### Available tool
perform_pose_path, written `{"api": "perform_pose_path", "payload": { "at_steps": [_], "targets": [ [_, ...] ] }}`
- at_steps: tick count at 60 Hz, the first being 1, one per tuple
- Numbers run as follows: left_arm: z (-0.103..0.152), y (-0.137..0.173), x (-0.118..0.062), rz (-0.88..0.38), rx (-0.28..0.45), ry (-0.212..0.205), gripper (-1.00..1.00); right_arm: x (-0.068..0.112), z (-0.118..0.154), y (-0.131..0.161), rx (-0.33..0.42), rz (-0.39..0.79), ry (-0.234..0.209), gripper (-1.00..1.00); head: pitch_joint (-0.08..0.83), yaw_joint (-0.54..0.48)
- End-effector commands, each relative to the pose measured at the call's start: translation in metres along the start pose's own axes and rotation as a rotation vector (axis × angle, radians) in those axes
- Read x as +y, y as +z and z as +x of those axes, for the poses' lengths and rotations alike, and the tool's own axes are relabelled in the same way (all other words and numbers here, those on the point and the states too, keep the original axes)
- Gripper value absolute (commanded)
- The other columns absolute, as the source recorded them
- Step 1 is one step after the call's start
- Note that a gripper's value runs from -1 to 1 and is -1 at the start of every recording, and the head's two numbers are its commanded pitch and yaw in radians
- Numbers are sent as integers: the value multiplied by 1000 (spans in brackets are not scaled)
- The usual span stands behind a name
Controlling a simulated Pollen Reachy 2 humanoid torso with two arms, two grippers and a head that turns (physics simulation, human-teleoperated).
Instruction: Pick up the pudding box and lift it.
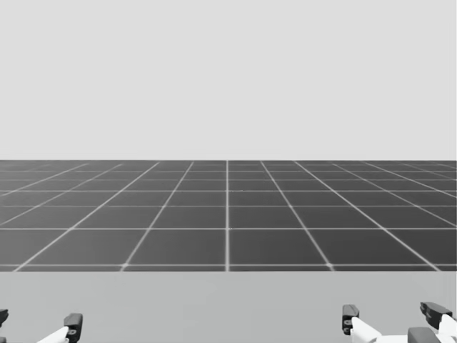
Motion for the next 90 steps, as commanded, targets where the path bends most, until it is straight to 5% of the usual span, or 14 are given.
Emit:
{"api": "perform_pose_path", "payload": {
  "at_steps": [1, 10, 33, 56, 76, 84, 90],
  "targets": [
    [0, 1, -1, 1, -4, -8, -1000, 1, 1, 2, -2, -11, 12, -1000, 9, -3],
    [-1, 1, -2, 2, -3, -13, -1000, 1, 3, 3, -12, 24, 16, -1000, 46, -3],
    [-2, 0, -2, 14, 0, -37, -1000, 0, 5, 1, -9, 21, 13, -1000, 389, -47],
    [0, -1, -5, 0, -8, -51, -1000, 0, 5, 1, -7, 19, 15, -1000, 686, -337],
    [1, -1, -5, -2, -12, -46, -1000, 2, 13, 7, -4, 41, -7, -1000, 714, -376],
    [1, 0, -6, 2, -8, -40, -1000, 4, 33, 36, 0, 19, -37, -1000, 699, -370],
    [0, 0, -6, 4, -4, -41, -1000, 7, 35, 59, 20, 15, -16, -1000, 694, -367]
  ]
}}
